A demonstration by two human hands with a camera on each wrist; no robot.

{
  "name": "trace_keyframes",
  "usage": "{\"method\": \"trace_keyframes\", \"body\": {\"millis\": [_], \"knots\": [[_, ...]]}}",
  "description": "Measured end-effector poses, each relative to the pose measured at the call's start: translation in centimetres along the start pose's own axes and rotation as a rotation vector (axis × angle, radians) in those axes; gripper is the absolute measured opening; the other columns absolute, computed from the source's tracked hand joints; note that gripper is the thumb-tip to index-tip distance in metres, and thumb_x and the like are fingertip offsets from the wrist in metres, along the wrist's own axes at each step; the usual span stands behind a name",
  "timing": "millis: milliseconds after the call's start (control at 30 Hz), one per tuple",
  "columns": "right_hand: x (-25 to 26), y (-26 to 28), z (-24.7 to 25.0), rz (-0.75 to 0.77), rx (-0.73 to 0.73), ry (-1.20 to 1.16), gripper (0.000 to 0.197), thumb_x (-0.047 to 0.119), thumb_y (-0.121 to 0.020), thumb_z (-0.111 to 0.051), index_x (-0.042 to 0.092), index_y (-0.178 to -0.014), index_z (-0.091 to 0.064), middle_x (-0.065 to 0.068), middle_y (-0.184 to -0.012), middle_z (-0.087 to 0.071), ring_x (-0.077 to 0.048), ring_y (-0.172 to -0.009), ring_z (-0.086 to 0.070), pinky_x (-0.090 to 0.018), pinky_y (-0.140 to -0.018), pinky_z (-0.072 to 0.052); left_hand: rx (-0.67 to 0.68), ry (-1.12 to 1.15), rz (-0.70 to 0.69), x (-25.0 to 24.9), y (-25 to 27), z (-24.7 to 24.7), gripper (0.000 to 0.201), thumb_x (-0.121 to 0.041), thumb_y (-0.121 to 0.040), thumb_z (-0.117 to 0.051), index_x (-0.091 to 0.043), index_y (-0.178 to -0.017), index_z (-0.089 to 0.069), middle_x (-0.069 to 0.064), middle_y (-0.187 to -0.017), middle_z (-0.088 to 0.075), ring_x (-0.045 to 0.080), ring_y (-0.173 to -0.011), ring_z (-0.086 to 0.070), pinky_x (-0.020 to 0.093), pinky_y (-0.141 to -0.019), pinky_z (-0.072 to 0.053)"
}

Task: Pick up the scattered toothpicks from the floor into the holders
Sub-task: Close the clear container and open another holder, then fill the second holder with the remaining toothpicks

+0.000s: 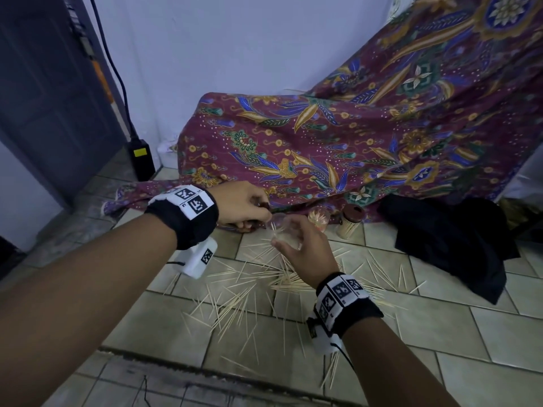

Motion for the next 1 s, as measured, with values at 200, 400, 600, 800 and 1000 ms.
{"method": "trace_keyframes", "body": {"millis": [200, 400, 600, 800, 1000], "knots": [[-0.5, -0.3, 0.8, -0.036, -0.043, 0.007, 0.050, 0.041, -0.082, -0.076, 0.030, -0.125, -0.052, 0.013, -0.122, -0.060, -0.001, -0.112, -0.054, -0.029, -0.097, -0.047, -0.055, -0.075, -0.035, 2.6, -0.6, 0.1, 0.023, -0.033, -0.084, -0.071, -0.030, -0.105, -0.062, -0.009, -0.090, -0.061, 0.011, -0.078, -0.060, 0.025, -0.071, -0.045], [-0.3, -0.3, 1.7, -0.012, -0.075, 0.070, 0.052, 0.038, -0.083, -0.075, 0.027, -0.130, -0.054, 0.012, -0.124, -0.060, -0.003, -0.110, -0.054, -0.028, -0.095, -0.047, -0.101, -0.218, 0.109, 7.9, -1.2, -1.1, 0.027, -0.034, -0.068, -0.084, -0.021, -0.079, -0.062, -0.010, -0.078, -0.065, 0.011, -0.073, -0.059, 0.026, -0.067, -0.045], [-0.8, 0.4, 2.3, -0.032, -0.095, 0.103, 0.046, 0.034, -0.081, -0.078, 0.027, -0.123, -0.058, 0.015, -0.114, -0.061, 0.015, -0.097, -0.050, 0.001, -0.081, -0.034, -0.040, -0.420, 0.211, 11.0, -1.3, -2.4, 0.018, -0.032, -0.073, -0.078, -0.019, -0.072, -0.065, -0.013, -0.071, -0.062, 0.010, -0.071, -0.057, 0.023, -0.065, -0.043], [-1.4, 1.3, 3.1, -0.063, -0.115, 0.138, 0.045, 0.038, -0.080, -0.077, 0.035, -0.121, -0.056, 0.019, -0.110, -0.060, 0.011, -0.097, -0.050, -0.004, -0.079, -0.036, -0.011, -0.541, 0.180, 11.0, -1.2, -3.6, 0.025, -0.038, -0.075, -0.073, -0.028, -0.095, -0.061, -0.004, -0.105, -0.060, 0.021, -0.096, -0.058, 0.028, -0.080, -0.048], [-2.5, 2.8, 5.2, -0.086, -0.170, 0.133, 0.047, 0.037, -0.079, -0.079, 0.032, -0.121, -0.058, 0.016, -0.112, -0.062, -0.002, -0.097, -0.056, -0.013, -0.078, -0.040, 0.102, -0.607, -0.147, 4.6, -1.6, -9.1, 0.056, -0.055, -0.081, -0.063, -0.027, -0.129, -0.050, -0.005, -0.134, -0.046, 0.021, -0.116, -0.050, 0.036, -0.092, -0.047]]}}
Point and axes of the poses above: each hand's wrist, its own y-axis away from the middle knuckle, its own z-axis out of the back of the hand, x = y × z, the point moved 7 cm from there along -y, towards the middle knuckle
